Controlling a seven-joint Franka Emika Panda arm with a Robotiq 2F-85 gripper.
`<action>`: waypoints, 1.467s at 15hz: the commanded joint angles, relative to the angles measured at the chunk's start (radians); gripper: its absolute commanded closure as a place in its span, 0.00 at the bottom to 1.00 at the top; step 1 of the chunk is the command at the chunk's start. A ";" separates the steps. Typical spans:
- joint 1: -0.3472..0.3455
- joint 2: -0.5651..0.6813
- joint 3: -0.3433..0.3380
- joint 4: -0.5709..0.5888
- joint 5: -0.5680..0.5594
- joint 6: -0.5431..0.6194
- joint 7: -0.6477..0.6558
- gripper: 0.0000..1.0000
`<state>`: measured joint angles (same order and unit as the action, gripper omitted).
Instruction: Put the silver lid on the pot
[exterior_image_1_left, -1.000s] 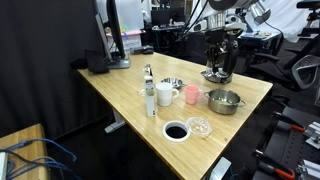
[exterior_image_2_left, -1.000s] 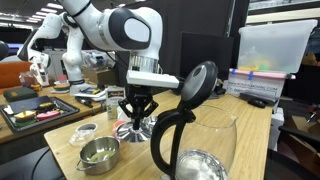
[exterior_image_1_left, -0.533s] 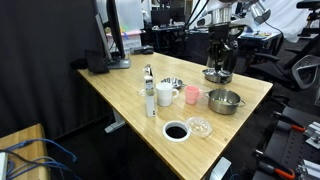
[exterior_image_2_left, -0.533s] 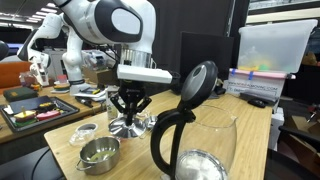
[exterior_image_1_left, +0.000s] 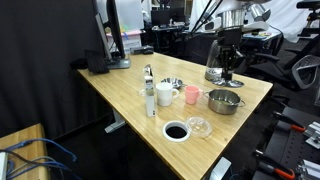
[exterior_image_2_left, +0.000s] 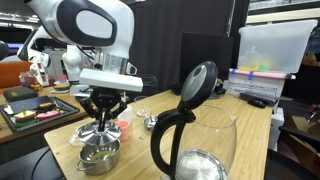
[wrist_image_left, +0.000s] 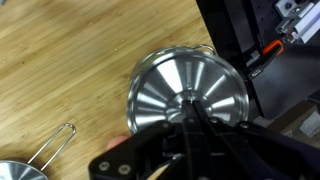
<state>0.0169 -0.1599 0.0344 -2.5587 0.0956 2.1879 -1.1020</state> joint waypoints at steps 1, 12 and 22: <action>0.039 -0.063 -0.007 -0.068 0.014 0.045 0.054 0.99; 0.061 0.058 0.009 -0.066 -0.198 0.192 0.406 0.99; 0.065 0.111 0.010 -0.049 -0.233 0.195 0.493 0.99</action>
<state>0.0858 -0.0622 0.0383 -2.6198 -0.1190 2.3688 -0.6340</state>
